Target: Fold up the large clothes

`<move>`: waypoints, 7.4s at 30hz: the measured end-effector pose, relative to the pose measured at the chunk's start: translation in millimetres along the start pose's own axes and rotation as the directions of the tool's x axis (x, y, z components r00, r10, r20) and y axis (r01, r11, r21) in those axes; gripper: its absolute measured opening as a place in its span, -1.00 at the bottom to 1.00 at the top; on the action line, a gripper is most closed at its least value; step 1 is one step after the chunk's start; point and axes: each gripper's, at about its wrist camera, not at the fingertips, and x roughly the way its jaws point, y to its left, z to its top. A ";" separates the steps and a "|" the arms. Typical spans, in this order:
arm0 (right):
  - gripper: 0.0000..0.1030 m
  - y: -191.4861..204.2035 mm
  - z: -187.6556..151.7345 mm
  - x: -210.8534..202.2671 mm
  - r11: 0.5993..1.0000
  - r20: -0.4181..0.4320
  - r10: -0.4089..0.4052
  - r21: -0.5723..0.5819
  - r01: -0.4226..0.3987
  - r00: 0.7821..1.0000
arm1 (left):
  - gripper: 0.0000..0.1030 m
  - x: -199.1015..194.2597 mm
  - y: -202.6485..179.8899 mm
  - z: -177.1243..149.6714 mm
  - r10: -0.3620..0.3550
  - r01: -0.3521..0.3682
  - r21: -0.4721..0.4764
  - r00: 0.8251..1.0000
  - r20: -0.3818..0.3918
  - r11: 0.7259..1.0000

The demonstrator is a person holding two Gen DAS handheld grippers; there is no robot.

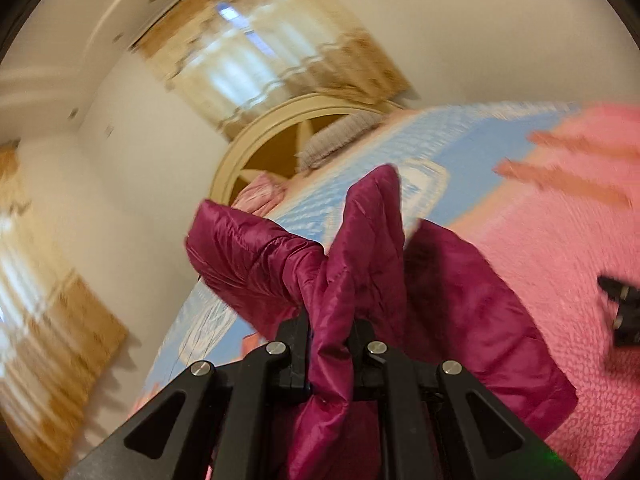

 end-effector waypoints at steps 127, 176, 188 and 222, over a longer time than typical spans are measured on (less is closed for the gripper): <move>0.32 135.1 81.3 90.3 0.997 -0.020 0.066 0.044 -0.065 0.998 | 0.89 213.9 51.8 -44.6 0.060 -0.258 -0.365 0.878 -0.474 0.895; 0.44 104.3 46.3 66.0 0.946 -0.003 0.293 0.148 -0.290 0.956 | 0.68 166.0 61.0 -82.2 -0.304 0.080 -0.537 0.888 -0.343 0.840; 0.44 102.1 47.4 68.6 0.939 -0.003 0.310 0.154 -0.306 0.951 | 0.15 155.3 47.6 -71.6 -0.334 0.157 -0.496 0.896 -0.291 0.854; -0.53 105.5 37.9 43.5 0.894 0.063 0.431 0.106 -0.436 0.900 | -0.79 104.4 48.8 -52.2 -0.261 0.184 -0.378 0.951 -0.165 0.907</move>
